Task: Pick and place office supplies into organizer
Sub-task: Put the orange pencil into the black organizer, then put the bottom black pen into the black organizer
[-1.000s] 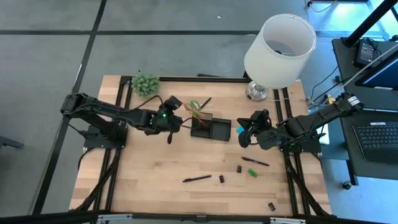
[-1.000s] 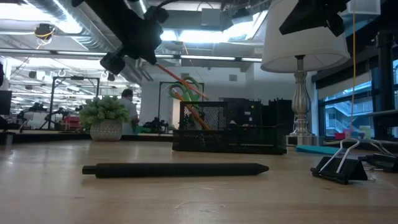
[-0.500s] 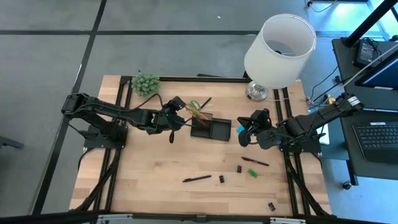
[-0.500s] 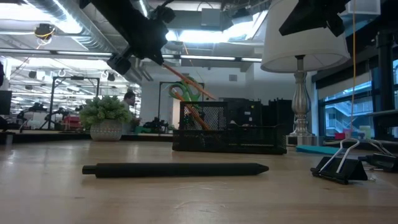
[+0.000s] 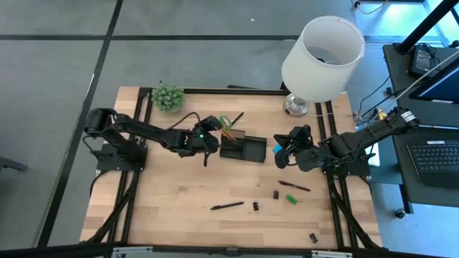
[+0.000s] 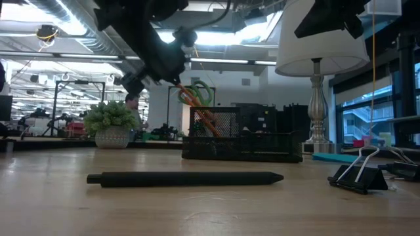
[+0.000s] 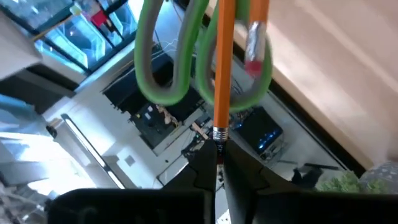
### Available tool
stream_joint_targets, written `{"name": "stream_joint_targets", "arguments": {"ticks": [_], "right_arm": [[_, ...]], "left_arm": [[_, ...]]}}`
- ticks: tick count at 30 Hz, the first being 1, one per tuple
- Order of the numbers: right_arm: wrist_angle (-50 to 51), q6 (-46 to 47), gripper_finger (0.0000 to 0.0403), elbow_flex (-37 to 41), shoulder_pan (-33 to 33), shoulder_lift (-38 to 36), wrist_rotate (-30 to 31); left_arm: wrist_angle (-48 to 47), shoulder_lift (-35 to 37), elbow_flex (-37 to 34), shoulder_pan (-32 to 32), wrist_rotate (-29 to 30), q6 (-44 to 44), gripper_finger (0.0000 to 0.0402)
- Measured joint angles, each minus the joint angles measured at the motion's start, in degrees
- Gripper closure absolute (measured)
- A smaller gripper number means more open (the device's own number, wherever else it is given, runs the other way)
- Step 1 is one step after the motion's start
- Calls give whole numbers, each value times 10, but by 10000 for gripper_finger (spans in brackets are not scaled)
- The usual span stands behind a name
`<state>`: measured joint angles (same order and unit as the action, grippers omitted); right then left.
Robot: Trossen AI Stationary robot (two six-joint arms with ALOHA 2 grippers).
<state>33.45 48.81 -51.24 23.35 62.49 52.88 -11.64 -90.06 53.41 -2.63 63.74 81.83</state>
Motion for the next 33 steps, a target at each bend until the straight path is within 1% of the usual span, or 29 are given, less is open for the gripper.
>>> {"name": "stream_joint_targets", "arguments": {"ticks": [4,8,13,24,29,33], "right_arm": [[4,2,374,0,0,0,0],[9,4,374,0,0,0,0],[9,3,374,0,0,0,0],[12,4,374,0,0,0,0],[12,5,374,0,0,0,-6],[12,18,374,0,0,0,-15]], "left_arm": [[4,-16,0,-5,-19,4,387],[5,-30,0,-8,-18,4,377],[11,-30,0,-8,-20,-1,362],[14,-24,0,-8,-19,-21,302],[10,6,0,-8,-17,-50,285],[12,53,0,-15,-13,-74,285]]}}
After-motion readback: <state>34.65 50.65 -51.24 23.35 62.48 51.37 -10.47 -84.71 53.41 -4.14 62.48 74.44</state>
